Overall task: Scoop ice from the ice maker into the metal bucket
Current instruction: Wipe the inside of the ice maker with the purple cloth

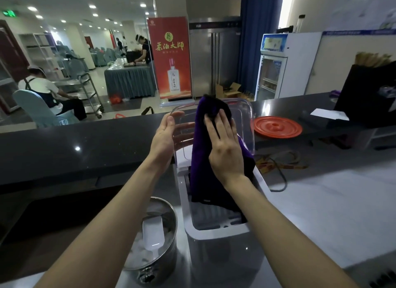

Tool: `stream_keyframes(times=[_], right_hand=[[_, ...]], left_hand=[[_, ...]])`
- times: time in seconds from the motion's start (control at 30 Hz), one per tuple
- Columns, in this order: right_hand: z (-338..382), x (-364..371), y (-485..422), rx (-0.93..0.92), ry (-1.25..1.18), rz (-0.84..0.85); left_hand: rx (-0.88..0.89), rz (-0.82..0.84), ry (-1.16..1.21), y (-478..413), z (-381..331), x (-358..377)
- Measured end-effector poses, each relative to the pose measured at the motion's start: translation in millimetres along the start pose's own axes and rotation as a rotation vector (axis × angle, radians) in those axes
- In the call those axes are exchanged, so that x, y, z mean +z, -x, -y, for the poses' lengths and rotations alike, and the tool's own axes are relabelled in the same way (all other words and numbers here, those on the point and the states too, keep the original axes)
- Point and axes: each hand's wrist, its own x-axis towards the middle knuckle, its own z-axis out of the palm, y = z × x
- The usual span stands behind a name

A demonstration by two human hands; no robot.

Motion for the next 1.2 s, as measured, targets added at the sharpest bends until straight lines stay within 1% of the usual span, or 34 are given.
stream_keyframes(times=[0.07,0.2,0.3,0.33,0.43,0.5,0.57,0.67,0.73,0.8,0.87,0.93,1.07,1.13,1.2], right_hand=[[11.6,6.6,-4.7,-0.072,-0.011,0.013],[24.8,24.8,-10.0,-0.367,0.071,0.057],[13.8,24.4,-19.2,-0.438,0.198,0.055],[6.3,22.5,-22.9,-0.426,0.249,0.026],[-14.7,12.7,-25.0,-0.286,0.327,-0.065],[-21.9,7.3,-21.9,-0.228,0.316,-0.077],[-14.5,9.8,-23.7,-0.212,0.239,-0.064],[14.0,24.0,-27.6,-0.308,0.148,-0.031],[26.0,28.9,-28.4,-0.384,0.148,0.01],[19.0,25.7,-32.3,-0.416,0.166,0.027],[0.3,18.4,-36.4,-0.411,0.185,0.036],[-26.1,9.2,-38.4,-0.359,0.199,0.018],[-67.2,-8.3,-26.4,-0.175,0.248,-0.038],[-66.6,-10.3,-21.3,-0.096,0.241,-0.055],[-53.7,-5.7,-23.2,-0.07,0.206,-0.062]], left_hand=[[-0.015,-0.012,0.028,-1.4,1.7,-1.0],[-0.018,-0.028,0.129,-6.4,3.2,-5.7],[-0.045,-0.016,0.118,-4.3,1.0,-9.9],[-0.045,-0.014,0.098,-4.8,-0.1,-10.1],[-0.029,-0.004,0.024,-2.9,-0.9,-11.7],[-0.011,-0.004,0.034,-0.8,0.0,-11.1],[-0.001,-0.008,0.054,-0.7,1.0,-8.9],[-0.002,-0.039,0.126,-1.1,3.0,-6.5],[-0.003,-0.048,0.165,-1.5,2.7,-8.2],[-0.003,-0.039,0.155,-3.1,1.8,-8.1],[-0.004,-0.035,0.121,-3.8,2.2,-7.5],[-0.018,-0.033,0.085,-3.9,1.4,-7.3],[-0.011,-0.01,0.079,-2.8,2.2,-10.7],[-0.008,-0.001,0.081,-2.7,3.1,-11.2],[-0.003,-0.007,0.072,-0.6,2.2,-9.0]])
